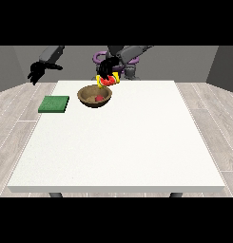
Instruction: Pick the cup and pour the ball into the bowl, then pick the bowl and place it on the pad
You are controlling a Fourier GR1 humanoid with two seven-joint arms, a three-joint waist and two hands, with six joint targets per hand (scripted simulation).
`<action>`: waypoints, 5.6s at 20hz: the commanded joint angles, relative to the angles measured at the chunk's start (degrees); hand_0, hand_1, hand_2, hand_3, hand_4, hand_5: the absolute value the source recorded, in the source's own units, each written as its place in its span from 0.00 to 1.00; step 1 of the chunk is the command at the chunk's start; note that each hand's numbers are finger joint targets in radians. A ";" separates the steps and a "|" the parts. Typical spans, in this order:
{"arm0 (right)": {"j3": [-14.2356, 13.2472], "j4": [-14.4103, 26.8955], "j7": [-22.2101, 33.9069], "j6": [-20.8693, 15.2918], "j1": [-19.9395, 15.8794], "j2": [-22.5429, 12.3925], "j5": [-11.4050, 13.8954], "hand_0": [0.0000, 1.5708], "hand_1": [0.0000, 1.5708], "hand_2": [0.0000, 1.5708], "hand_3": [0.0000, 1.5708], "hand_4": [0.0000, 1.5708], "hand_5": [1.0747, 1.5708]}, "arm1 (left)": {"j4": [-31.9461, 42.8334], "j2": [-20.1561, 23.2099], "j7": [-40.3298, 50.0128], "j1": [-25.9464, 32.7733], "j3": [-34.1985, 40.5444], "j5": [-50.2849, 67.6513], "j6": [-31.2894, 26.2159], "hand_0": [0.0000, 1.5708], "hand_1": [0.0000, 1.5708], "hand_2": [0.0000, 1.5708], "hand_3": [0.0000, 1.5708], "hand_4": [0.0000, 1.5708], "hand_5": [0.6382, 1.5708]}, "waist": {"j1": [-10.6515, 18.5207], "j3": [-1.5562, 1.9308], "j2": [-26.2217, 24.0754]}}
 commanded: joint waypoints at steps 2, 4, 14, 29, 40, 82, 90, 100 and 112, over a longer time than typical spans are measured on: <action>0.12 1.26 0.90 -1.01 -0.03 -0.31 0.44 0.00 0.00 0.00 0.15 0.00 0.90 | -0.08 0.09 -3.49 -6.30 -0.69 -3.14 -9.77 0.49 0.49 1.00 1.00 0.76 0.83 | 0.73 0.01 -2.41; 0.22 1.47 0.47 1.33 -0.10 -0.85 0.04 0.00 0.00 0.00 0.11 0.00 0.89 | 0.95 -0.71 -2.03 -8.90 -2.14 -6.64 -11.86 0.96 0.96 1.00 1.00 0.77 0.86 | -0.62 0.03 -1.89; 0.15 2.87 -2.65 -0.59 2.39 1.10 0.00 0.00 0.00 0.00 0.00 0.27 0.97 | -4.09 0.76 -7.41 -8.01 3.08 -11.75 -12.77 0.97 0.97 1.00 1.00 0.76 0.88 | 2.68 -0.01 0.57; -1.63 1.02 0.27 -2.98 2.80 4.23 -3.04 0.00 0.00 0.00 0.00 0.14 0.99 | -17.60 1.89 -19.32 8.43 36.94 34.42 4.64 0.79 0.79 1.00 0.79 0.58 0.97 | 10.51 -0.35 6.44; 3.01 -5.35 5.12 -5.28 -1.72 11.15 -2.64 0.00 0.00 0.00 0.00 0.21 0.98 | -12.86 -0.71 -38.35 14.95 47.99 61.35 3.02 0.00 0.00 0.00 0.00 0.00 0.96 | 4.48 -0.15 11.23; 8.85 6.12 8.63 -21.05 4.58 18.92 2.81 1.00 1.00 1.00 1.00 0.67 0.96 | -16.85 4.64 -34.95 14.57 48.37 66.47 -8.47 0.00 0.00 0.00 0.00 0.00 1.00 | 10.01 -0.05 7.02; 11.31 2.48 20.99 -26.49 -2.35 17.07 4.92 1.00 1.00 1.00 1.00 0.65 0.97 | -12.86 5.43 -36.76 19.24 51.07 67.56 -7.27 0.00 0.00 0.00 0.00 0.00 1.00 | 6.01 -0.06 1.24; 8.97 -3.20 33.33 -18.49 -4.39 9.19 0.65 1.00 1.00 1.00 1.00 0.68 0.96 | -9.50 9.60 -41.57 24.18 54.68 69.68 -8.87 0.00 0.00 0.00 0.00 0.00 1.00 | 1.58 -0.05 -1.98; 0.54 -0.49 29.16 -8.54 -3.70 -1.70 -6.07 1.00 1.00 1.00 1.00 0.68 0.98 | -10.97 8.10 -46.35 20.99 53.83 69.25 -5.66 0.00 0.00 0.00 0.00 0.00 0.99 | 2.49 -0.02 7.80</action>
